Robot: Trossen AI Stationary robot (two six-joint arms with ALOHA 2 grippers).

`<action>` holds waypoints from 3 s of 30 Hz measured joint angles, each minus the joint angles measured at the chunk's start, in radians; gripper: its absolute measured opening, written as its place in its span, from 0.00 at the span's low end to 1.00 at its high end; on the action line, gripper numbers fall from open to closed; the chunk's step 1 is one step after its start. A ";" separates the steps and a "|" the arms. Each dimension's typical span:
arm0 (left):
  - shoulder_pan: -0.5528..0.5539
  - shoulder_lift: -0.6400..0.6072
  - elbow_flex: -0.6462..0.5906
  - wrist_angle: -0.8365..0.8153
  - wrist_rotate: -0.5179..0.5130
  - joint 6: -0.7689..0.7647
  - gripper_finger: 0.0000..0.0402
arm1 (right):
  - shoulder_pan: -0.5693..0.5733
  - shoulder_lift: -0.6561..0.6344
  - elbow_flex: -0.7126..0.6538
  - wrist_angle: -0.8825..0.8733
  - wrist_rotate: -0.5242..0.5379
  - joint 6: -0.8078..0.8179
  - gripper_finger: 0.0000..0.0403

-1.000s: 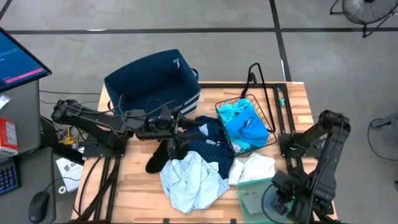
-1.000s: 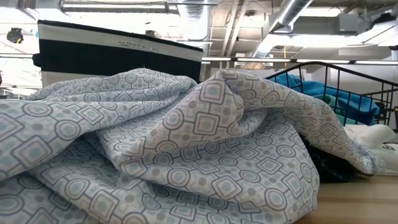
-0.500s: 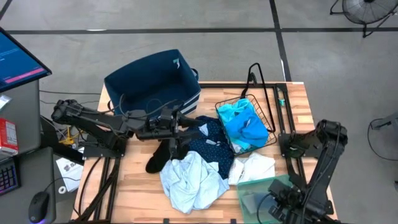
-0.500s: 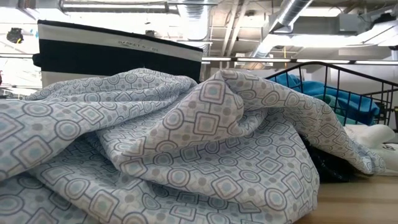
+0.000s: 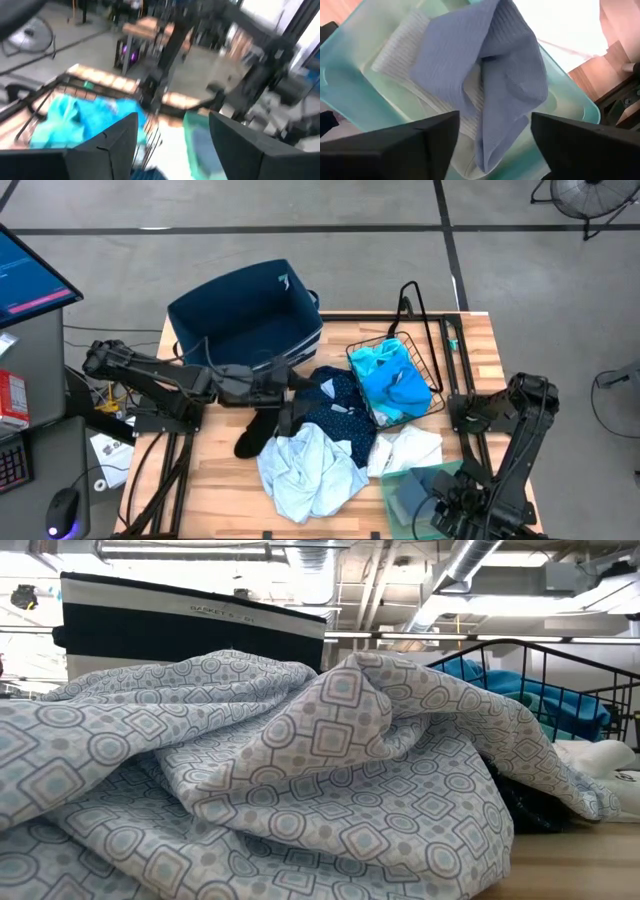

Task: Pick & Place Cloths
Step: Put the black sock into the green bin

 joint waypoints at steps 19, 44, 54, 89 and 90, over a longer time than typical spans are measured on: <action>0.000 0.001 -0.220 -0.496 0.001 -0.339 0.61 | 0.000 0.000 0.000 0.020 0.000 -0.004 0.67; -0.004 -0.001 -0.641 -0.533 0.120 -0.694 0.61 | -0.021 -0.001 0.000 0.016 0.059 0.006 0.67; -0.002 -0.003 -0.653 -0.549 0.153 -0.708 0.18 | -0.035 -0.001 0.000 0.012 0.065 -0.012 0.67; -0.050 -0.312 -0.380 -0.281 0.120 -0.736 0.00 | -0.127 -0.233 0.000 0.016 0.283 -0.344 0.67; -0.050 -0.323 -0.380 -0.246 0.104 -0.724 0.00 | -0.133 -0.252 0.000 0.016 0.333 -0.355 0.67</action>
